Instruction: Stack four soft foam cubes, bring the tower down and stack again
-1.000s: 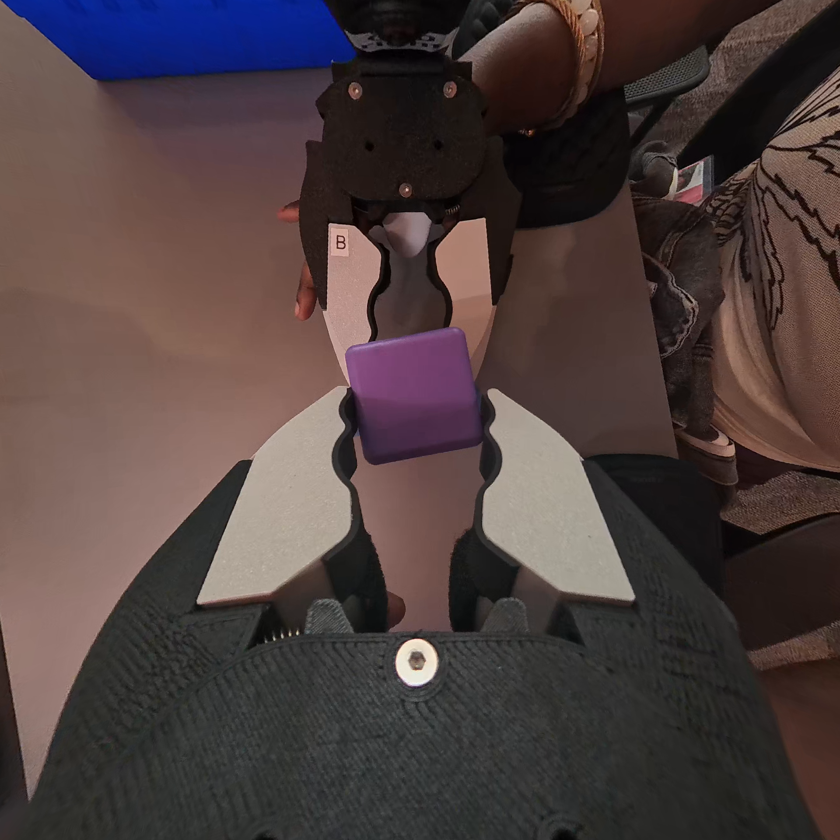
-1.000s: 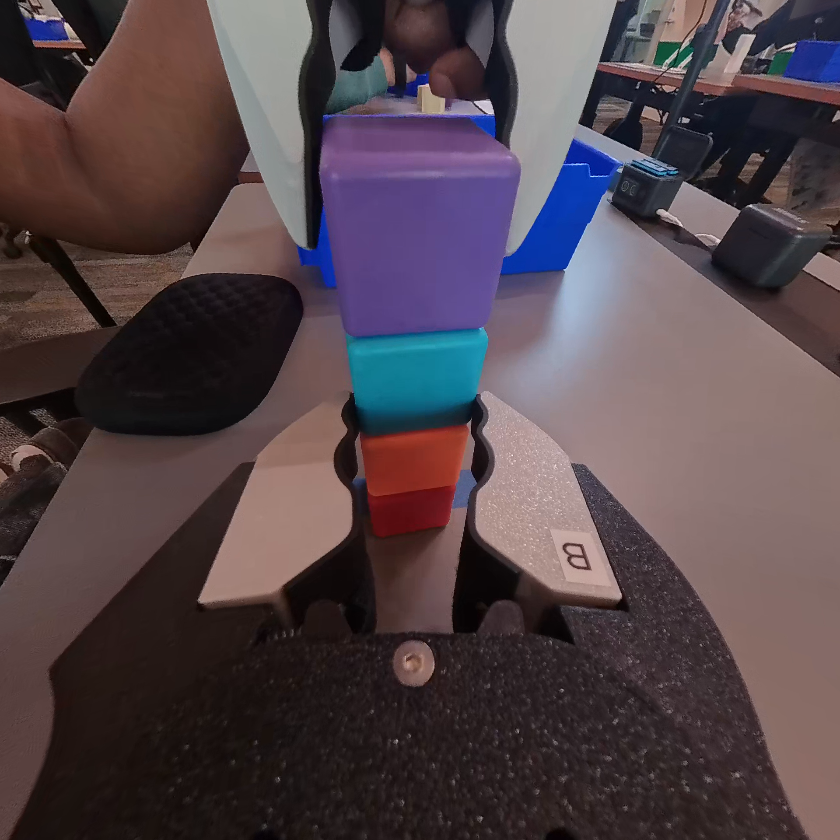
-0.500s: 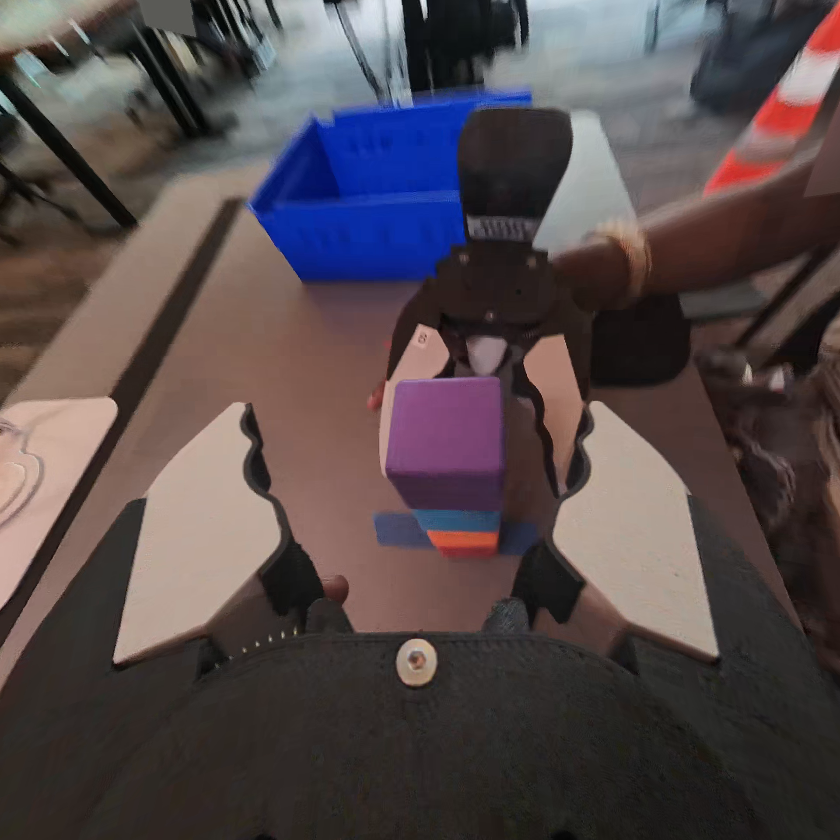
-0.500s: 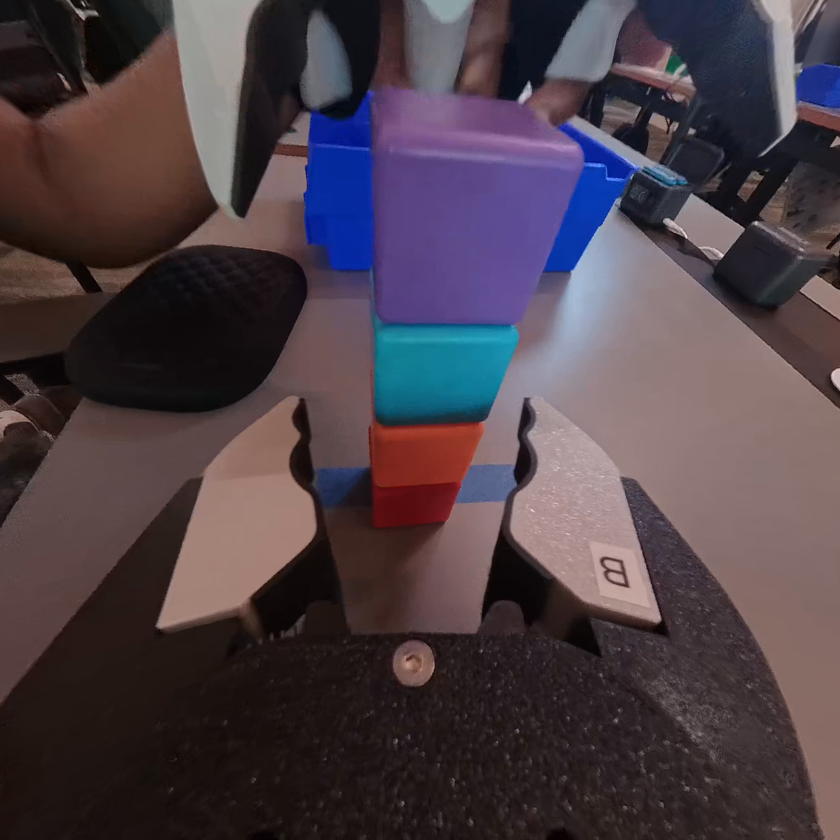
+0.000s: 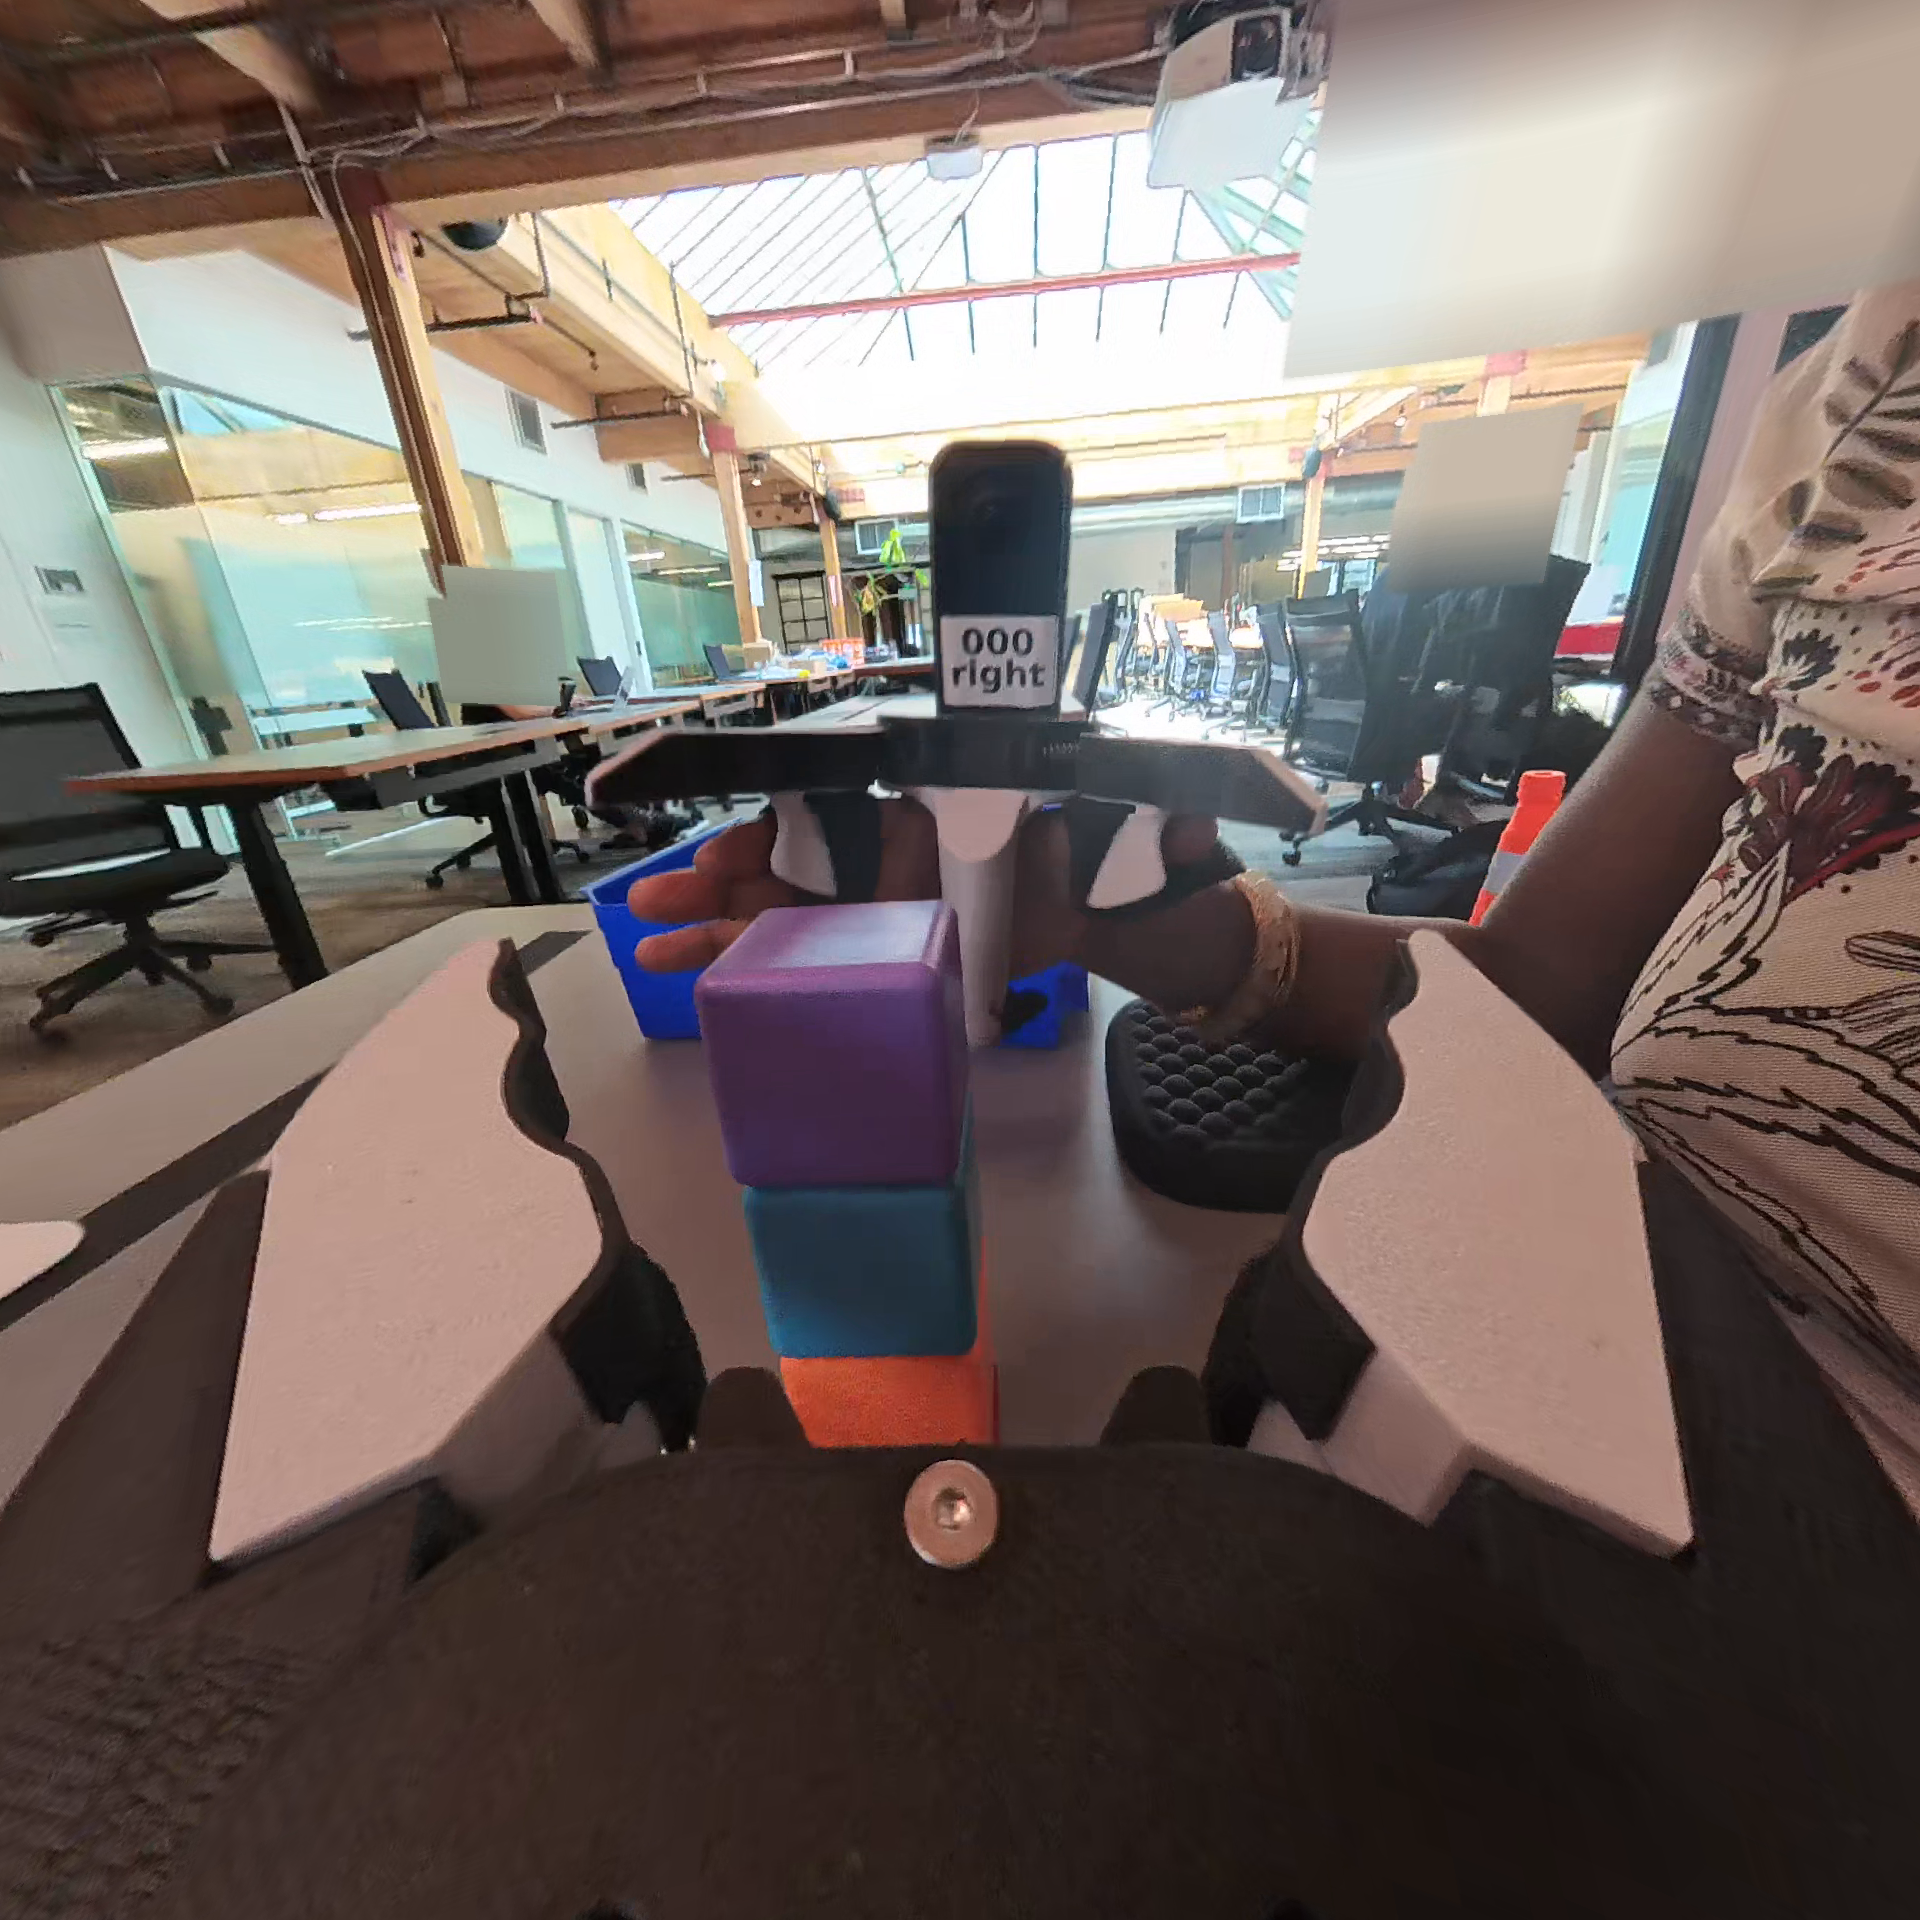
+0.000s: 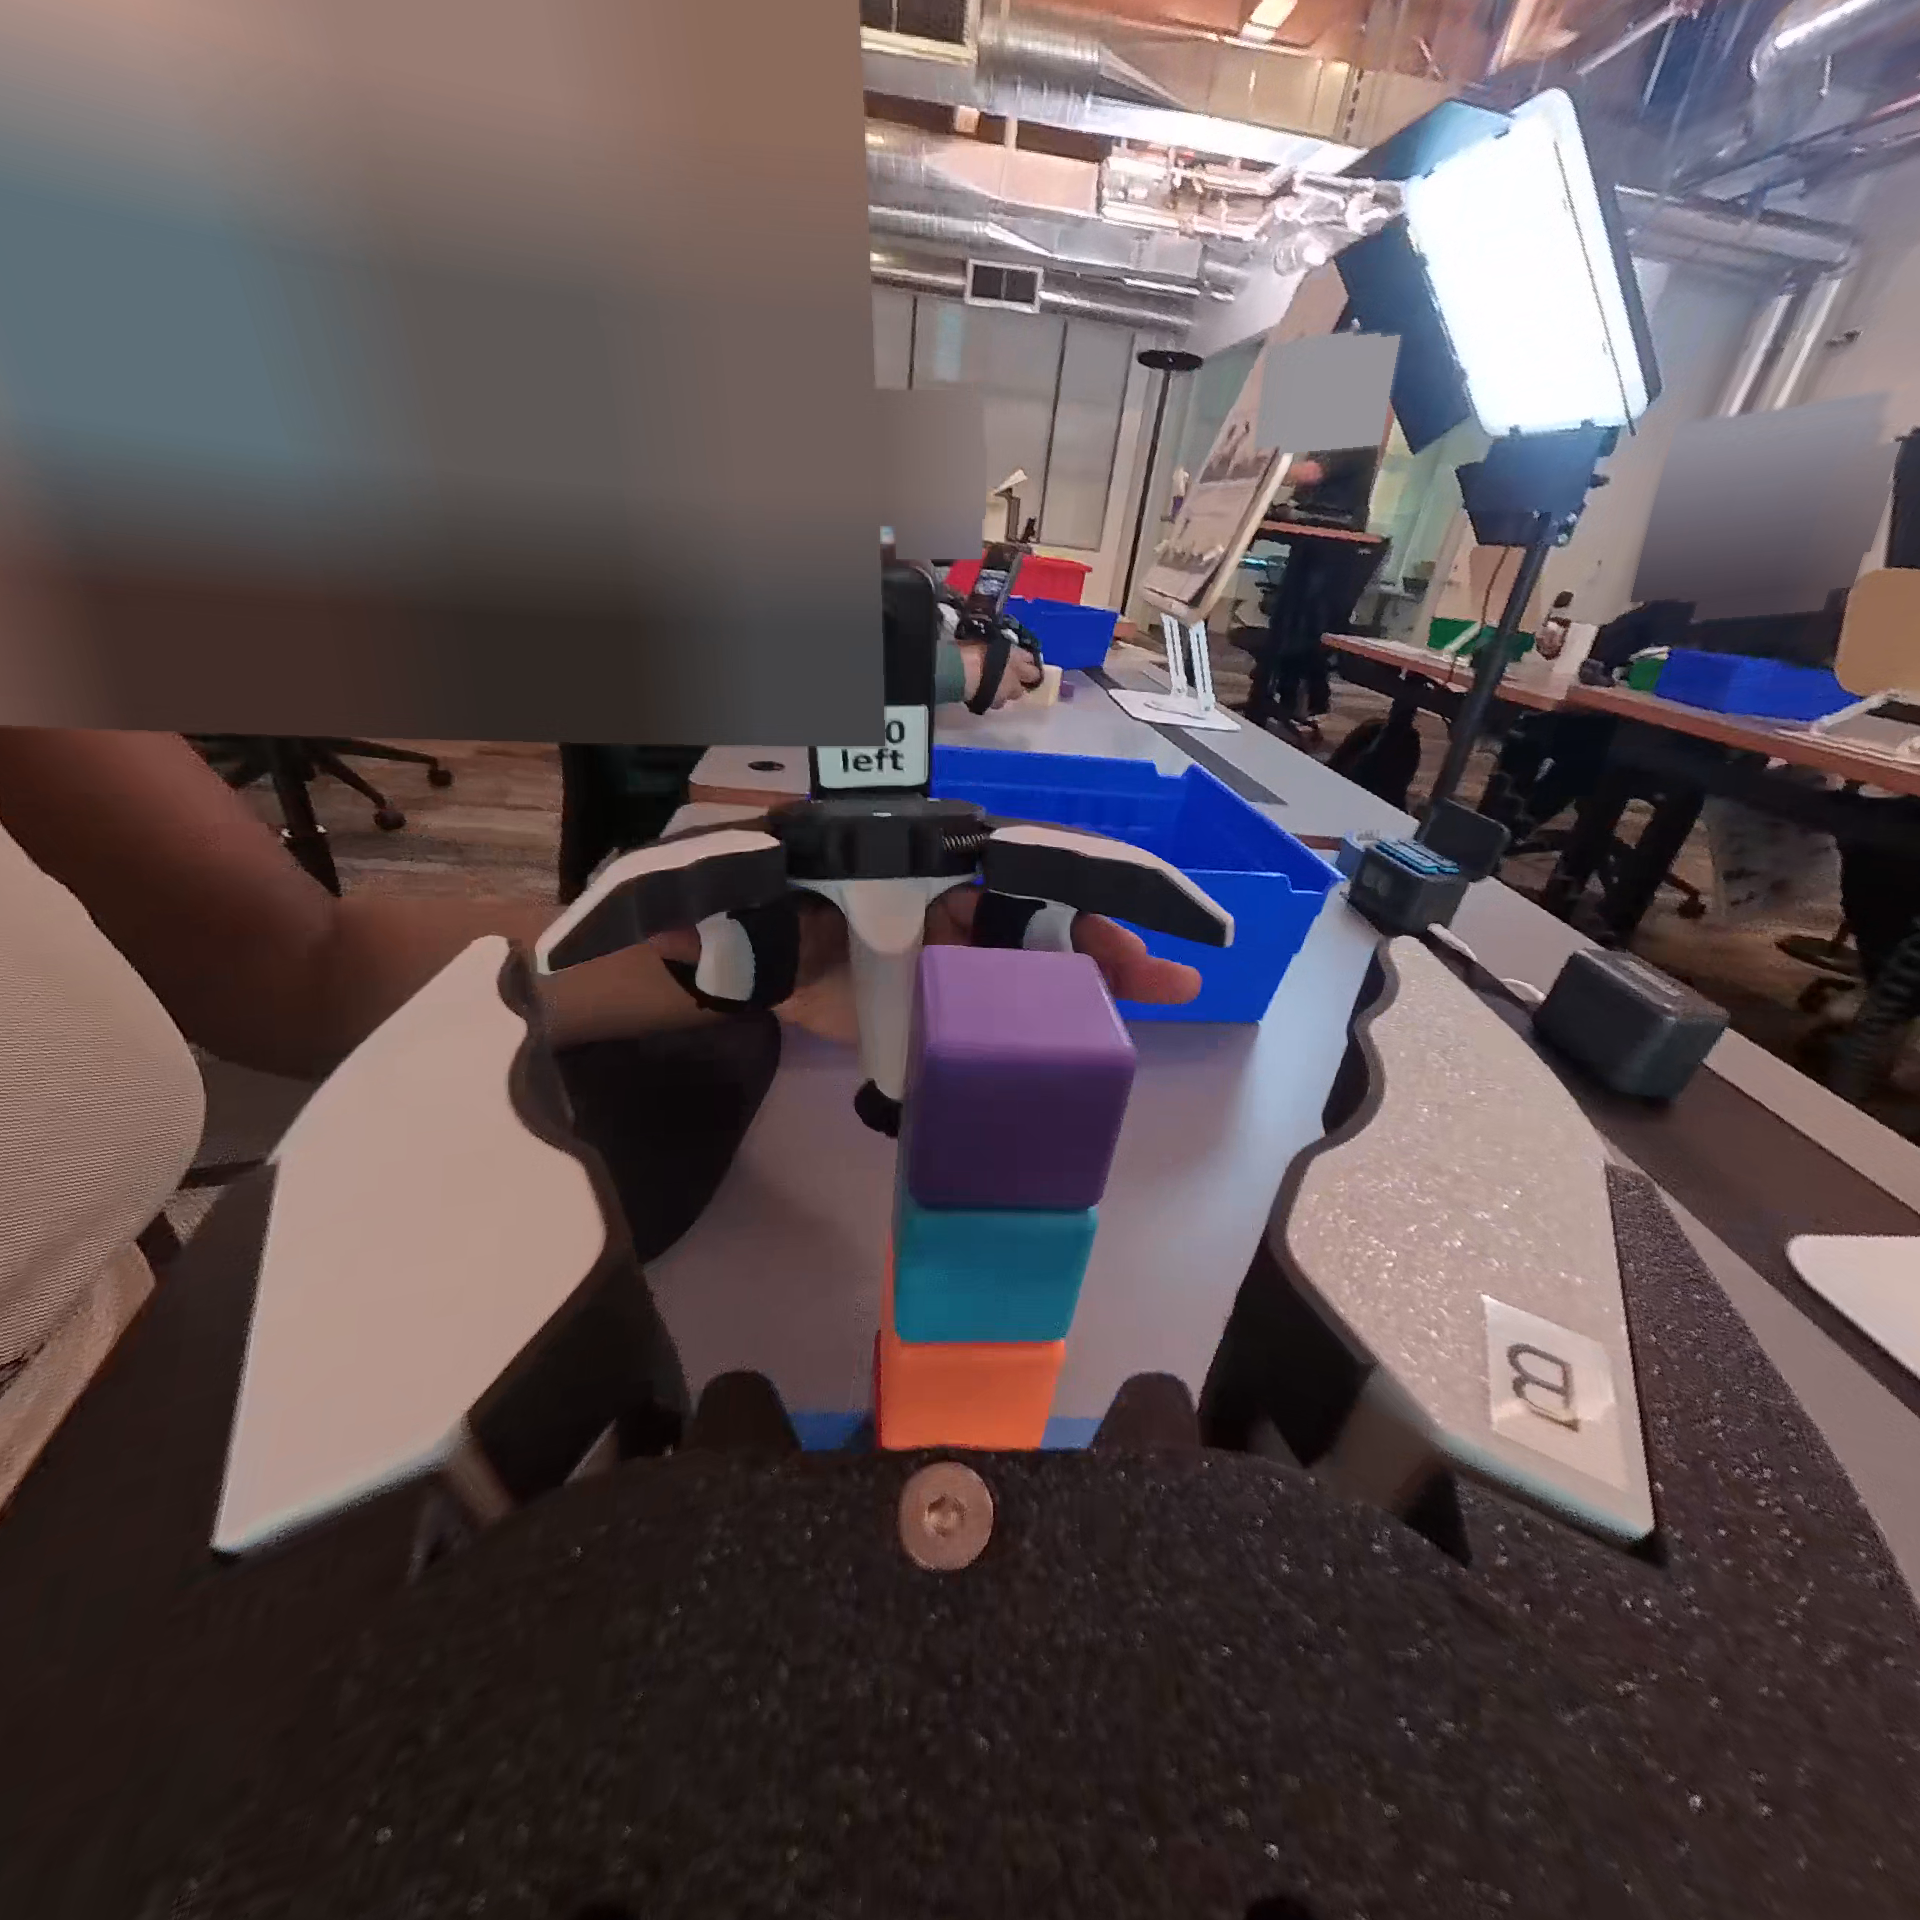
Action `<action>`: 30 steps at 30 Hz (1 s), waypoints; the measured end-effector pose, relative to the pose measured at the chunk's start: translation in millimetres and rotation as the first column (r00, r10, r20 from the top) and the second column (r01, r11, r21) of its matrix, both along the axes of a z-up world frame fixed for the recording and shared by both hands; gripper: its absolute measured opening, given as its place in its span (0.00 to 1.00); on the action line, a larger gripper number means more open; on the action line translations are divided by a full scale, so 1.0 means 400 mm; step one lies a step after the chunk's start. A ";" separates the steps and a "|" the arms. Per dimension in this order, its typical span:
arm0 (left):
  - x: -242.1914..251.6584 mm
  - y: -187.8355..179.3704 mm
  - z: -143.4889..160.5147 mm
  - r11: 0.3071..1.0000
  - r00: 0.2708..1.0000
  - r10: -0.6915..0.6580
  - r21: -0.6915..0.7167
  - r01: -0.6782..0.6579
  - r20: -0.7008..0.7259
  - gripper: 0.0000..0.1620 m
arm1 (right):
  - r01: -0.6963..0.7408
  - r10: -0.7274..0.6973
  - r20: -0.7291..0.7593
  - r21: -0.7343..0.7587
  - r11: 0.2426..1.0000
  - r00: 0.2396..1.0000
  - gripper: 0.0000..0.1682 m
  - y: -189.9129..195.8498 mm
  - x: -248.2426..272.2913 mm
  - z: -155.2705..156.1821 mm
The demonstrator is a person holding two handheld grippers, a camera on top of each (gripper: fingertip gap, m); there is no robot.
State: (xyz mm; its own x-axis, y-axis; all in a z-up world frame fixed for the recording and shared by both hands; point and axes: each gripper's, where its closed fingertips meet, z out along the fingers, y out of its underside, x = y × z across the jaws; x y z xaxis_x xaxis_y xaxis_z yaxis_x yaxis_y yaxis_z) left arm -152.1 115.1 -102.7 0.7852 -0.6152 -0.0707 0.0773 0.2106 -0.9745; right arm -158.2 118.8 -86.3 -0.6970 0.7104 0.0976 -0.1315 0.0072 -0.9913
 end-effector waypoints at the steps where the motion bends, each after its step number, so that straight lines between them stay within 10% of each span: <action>1: 0.000 -0.001 -0.004 1.000 1.000 -0.013 -0.003 0.013 0.007 0.90 | -0.011 0.011 0.007 -0.014 1.000 1.000 0.85 0.000 -0.001 -0.015; 13: -0.009 0.006 -0.048 0.997 0.997 0.010 -0.080 -0.016 -0.081 0.90 | 0.038 -0.044 -0.086 -0.076 0.996 0.995 0.79 0.034 0.022 -0.043; 30: -0.002 0.010 -0.350 0.799 0.908 -0.163 -0.592 -0.109 -0.387 0.89 | -0.131 -0.072 0.467 0.387 0.913 0.881 0.74 0.029 0.043 -0.354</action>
State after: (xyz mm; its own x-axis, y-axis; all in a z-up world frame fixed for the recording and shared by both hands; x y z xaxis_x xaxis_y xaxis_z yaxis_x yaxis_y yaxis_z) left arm -152.8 119.2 -242.8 0.7511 -0.6601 0.0100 -0.3480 -0.4088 -0.8436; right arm -140.8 130.5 -227.9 -0.7517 0.6590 0.0272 0.3333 0.4151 -0.8465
